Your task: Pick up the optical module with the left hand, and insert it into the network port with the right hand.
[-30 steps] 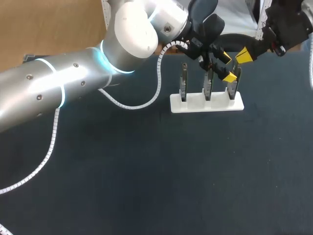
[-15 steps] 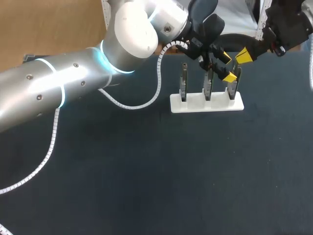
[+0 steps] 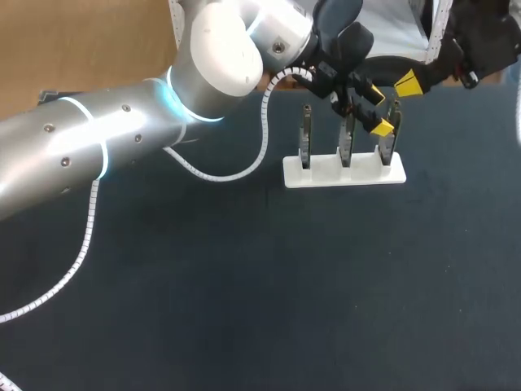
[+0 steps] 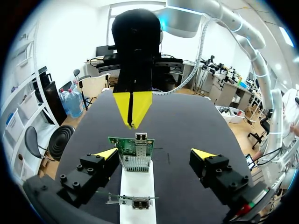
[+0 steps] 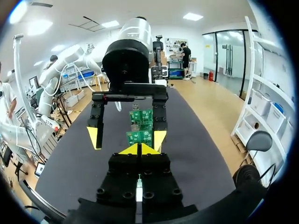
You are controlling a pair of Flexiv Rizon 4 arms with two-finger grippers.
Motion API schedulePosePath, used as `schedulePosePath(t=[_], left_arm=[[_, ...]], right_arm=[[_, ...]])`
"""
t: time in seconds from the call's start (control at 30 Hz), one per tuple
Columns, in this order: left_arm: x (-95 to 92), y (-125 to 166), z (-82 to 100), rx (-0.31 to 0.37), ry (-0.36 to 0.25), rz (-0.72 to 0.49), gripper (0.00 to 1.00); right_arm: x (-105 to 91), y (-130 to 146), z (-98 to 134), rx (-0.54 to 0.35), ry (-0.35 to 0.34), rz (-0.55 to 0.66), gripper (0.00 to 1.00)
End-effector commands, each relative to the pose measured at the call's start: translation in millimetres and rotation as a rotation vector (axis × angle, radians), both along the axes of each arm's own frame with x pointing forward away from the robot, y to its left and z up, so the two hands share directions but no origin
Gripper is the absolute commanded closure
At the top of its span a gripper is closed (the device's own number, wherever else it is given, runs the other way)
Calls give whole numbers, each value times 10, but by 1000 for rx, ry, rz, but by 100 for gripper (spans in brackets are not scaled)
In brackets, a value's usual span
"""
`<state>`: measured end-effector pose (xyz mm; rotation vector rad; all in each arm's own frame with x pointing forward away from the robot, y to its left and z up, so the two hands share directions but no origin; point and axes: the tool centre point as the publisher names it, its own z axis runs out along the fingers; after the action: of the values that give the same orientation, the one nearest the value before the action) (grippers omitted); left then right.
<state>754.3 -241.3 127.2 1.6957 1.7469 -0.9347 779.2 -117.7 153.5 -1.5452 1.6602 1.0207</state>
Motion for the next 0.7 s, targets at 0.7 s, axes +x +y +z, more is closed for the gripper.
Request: schedulePosePath(t=[0.7], left_arm=[[221,98,334,-56,-91,74,0]], right_arm=[[6,0,198,29,-77,-54,100]])
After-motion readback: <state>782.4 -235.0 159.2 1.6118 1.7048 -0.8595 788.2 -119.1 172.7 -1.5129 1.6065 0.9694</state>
